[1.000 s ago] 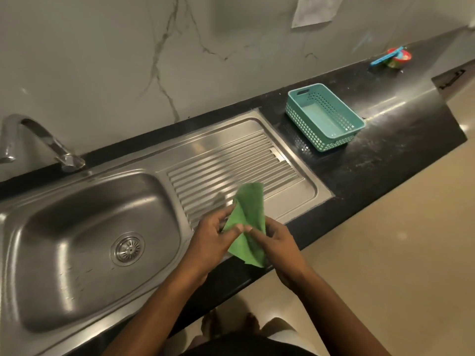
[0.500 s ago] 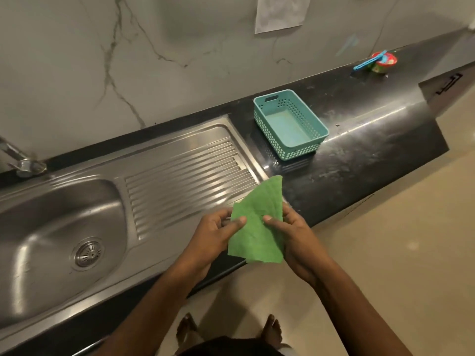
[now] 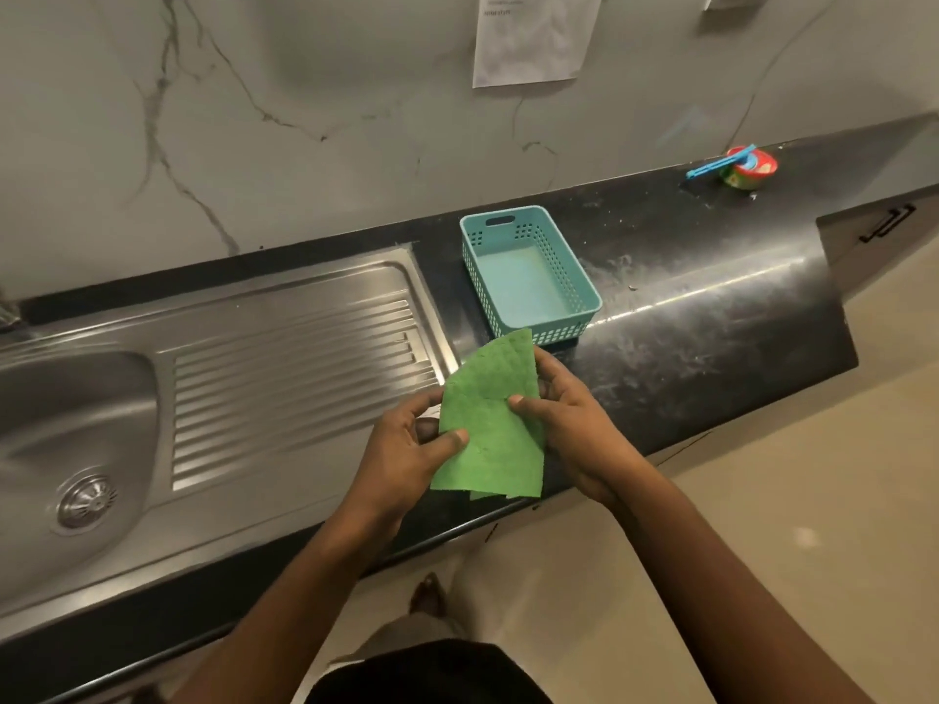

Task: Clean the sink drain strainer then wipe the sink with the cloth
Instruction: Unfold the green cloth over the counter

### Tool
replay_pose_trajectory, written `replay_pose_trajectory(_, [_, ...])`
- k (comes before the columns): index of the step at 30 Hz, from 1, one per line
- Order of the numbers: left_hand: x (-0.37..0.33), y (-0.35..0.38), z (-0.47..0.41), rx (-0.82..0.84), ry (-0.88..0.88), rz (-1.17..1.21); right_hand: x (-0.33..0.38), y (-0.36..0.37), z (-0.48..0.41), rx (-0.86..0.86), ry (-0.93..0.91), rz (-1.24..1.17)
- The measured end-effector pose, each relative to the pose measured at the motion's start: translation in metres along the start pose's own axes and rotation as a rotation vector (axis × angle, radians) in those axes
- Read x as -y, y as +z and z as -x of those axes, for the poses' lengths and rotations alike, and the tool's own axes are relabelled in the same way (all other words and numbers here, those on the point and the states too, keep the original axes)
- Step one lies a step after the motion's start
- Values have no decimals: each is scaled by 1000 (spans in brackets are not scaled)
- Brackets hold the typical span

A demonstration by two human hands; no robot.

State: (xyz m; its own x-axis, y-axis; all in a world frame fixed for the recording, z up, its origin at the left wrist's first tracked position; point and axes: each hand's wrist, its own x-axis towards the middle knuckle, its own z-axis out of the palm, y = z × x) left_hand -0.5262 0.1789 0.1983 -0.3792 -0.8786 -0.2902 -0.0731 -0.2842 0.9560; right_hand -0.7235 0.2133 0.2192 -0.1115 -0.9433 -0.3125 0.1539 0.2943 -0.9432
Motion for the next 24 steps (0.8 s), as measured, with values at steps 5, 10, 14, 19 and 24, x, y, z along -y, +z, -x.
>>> replay_pose_trajectory(5, [-13,21,-39,-19,-10,48,21,-27,-37,-2,4,72])
replay_pose_trajectory(10, [-33,46,-68,-55,-37,194,36,-53,-79,-7,-7,44])
replay_pose_trajectory(14, [-45,69,-88,-99,-42,259,56,-82,-122,54,3,41])
replay_pose_trajectory(19, [-44,90,-107,-206,-50,250,86,-115,-185,97,35,97])
replay_pose_trajectory(24, [-37,106,-113,-322,-48,200,100,-138,-244,122,38,293])
